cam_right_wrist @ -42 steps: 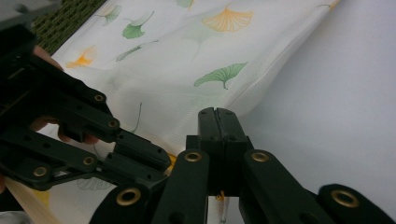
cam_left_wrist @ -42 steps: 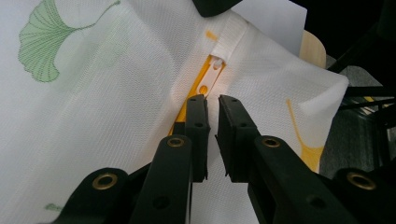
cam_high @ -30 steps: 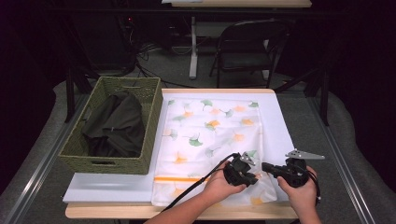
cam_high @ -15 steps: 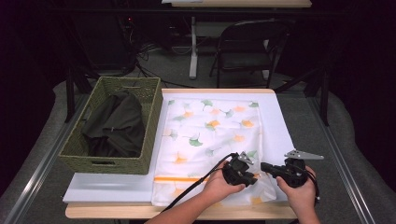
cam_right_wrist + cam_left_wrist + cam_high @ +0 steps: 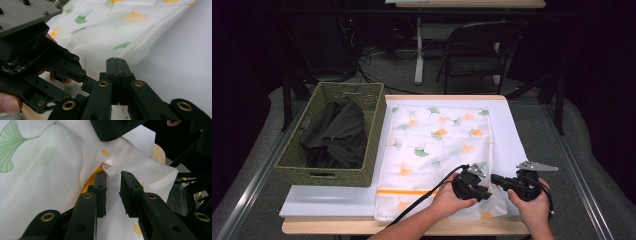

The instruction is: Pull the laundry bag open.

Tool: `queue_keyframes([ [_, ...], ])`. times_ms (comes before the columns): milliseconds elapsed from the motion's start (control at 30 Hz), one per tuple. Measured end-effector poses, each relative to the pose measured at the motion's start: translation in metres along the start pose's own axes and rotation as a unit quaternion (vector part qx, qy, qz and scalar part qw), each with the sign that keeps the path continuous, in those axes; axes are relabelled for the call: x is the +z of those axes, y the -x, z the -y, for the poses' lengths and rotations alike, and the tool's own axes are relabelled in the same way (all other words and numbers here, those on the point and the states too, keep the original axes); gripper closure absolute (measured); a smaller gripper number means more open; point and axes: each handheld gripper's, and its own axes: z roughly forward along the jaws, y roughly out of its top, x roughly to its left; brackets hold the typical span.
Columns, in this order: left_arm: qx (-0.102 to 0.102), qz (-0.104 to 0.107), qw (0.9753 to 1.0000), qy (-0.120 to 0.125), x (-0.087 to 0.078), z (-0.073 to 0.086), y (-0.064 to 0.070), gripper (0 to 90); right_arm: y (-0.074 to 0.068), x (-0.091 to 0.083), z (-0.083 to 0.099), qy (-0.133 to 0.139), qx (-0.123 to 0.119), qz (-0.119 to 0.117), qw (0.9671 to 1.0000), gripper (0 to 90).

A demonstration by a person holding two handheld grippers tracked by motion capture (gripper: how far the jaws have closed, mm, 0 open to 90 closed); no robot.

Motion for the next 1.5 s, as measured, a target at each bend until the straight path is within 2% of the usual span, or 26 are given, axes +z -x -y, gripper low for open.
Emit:
queue_keyframes([
  [33, -0.002, -0.008, 1.0000, -0.003, 0.000, -0.001, 0.000, 77.3, 0.000, 0.000, 0.000, 0.000, 0.001, 0.000, 1.0000, 90.0],
  [67, -0.009, -0.003, 1.0000, 0.003, 0.001, 0.000, -0.001, 79.3, 0.000, 0.000, 0.000, 0.001, 0.002, -0.001, 1.0000, 90.0],
  [100, -0.012, -0.009, 0.9999, 0.003, 0.001, -0.001, -0.001, 80.5, 0.000, -0.001, 0.000, 0.002, 0.002, -0.002, 1.0000, 90.0],
  [367, -0.001, -0.016, 0.9998, 0.011, 0.000, 0.001, 0.001, 89.1, 0.001, -0.001, 0.001, 0.005, 0.004, -0.001, 1.0000, 90.0],
  [500, 0.005, -0.018, 0.9998, 0.010, -0.002, 0.002, 0.001, 89.6, 0.002, -0.002, 0.002, 0.004, 0.006, -0.002, 1.0000, 90.0],
  [567, 0.007, -0.017, 0.9998, 0.005, -0.002, 0.002, 0.000, 89.6, 0.003, -0.002, 0.003, 0.005, 0.007, -0.001, 1.0000, 87.3],
  [700, 0.005, -0.020, 0.9998, 0.004, -0.002, 0.003, -0.002, 89.6, 0.005, -0.002, 0.005, 0.010, 0.009, 0.004, 0.9999, 75.6],
  [767, 0.005, -0.019, 0.9998, 0.003, -0.002, 0.002, -0.002, 89.7, 0.007, -0.003, 0.005, 0.013, 0.010, 0.006, 0.9998, 72.8],
  [1000, 0.004, -0.019, 0.9998, -0.001, -0.001, 0.002, -0.004, 89.6, 0.013, -0.004, 0.010, -0.004, 0.027, -0.002, 0.9996, 67.2],
  [1267, 0.002, -0.016, 0.9999, 0.003, -0.003, 0.002, -0.004, 89.6, 0.013, 0.002, 0.014, -0.025, 0.027, -0.020, 0.9991, 69.3],
  [1333, 0.004, -0.014, 0.9999, 0.006, -0.004, 0.002, -0.004, 89.6, 0.012, 0.003, 0.014, -0.027, 0.033, -0.028, 0.9987, 70.4],
  [1467, 0.006, -0.015, 0.9998, 0.008, -0.006, 0.002, -0.004, 89.4, 0.012, 0.003, 0.014, -0.028, 0.033, -0.035, 0.9985, 78.5],
  [1500, -0.001, -0.004, 0.9998, 0.019, -0.007, 0.003, -0.005, 89.3, 0.012, 0.002, 0.013, -0.026, 0.036, -0.041, 0.9982, 80.8],
])
